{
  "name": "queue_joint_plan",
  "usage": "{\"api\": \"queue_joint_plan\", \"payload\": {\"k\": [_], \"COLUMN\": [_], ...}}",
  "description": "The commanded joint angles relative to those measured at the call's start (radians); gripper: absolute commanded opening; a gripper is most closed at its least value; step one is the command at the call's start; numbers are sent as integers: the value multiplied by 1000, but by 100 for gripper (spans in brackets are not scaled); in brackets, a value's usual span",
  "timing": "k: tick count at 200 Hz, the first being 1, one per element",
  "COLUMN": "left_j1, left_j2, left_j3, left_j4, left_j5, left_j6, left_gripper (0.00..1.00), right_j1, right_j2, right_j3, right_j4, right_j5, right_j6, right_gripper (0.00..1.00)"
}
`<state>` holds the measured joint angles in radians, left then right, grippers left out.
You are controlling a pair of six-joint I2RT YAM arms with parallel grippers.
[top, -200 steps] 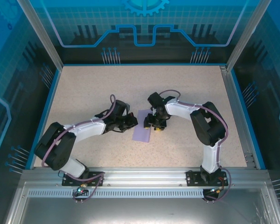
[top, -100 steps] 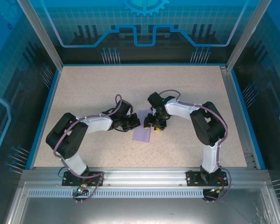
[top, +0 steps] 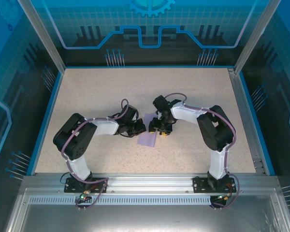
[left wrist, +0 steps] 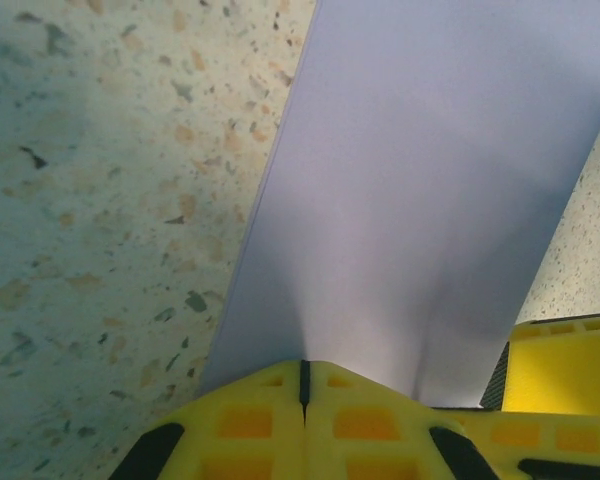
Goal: Fold a paper plane with a square sheet of paper (pick it up from the middle)
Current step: Fold the square sheet of paper in half at the center of the table.
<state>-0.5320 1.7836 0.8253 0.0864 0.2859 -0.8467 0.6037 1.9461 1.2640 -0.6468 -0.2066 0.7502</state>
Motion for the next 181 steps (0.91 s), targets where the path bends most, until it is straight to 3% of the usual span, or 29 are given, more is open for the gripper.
{"api": "queue_joint_plan", "payload": {"k": [1,31,46,66,89,110,181], "left_j1": [7,6,6,3,4,4,2], "left_j2": [36,33,31,29,28,30,31], "left_j3": [-40,-49,-51,-48,-46,-45,-46], "left_j4": [-13,-7,-4,-7,-7,-4,-7], "left_j5": [-15,-13,-8,-7,-4,-2,-2], "left_j6": [1,1,3,6,9,8,8], "left_gripper": [0,0,0,0,0,0,0], "right_j1": [5,-23,-51,-67,-53,-47,-77], "right_j2": [16,-171,-258,-322,-293,-238,-170], "right_j3": [-37,-129,-210,-322,-366,-376,-466], "right_j4": [27,167,281,468,615,674,745], "right_j5": [69,59,-4,-119,-219,-251,-246], "right_j6": [-17,12,31,71,114,137,129], "right_gripper": [61,64,63,43,22,14,13]}}
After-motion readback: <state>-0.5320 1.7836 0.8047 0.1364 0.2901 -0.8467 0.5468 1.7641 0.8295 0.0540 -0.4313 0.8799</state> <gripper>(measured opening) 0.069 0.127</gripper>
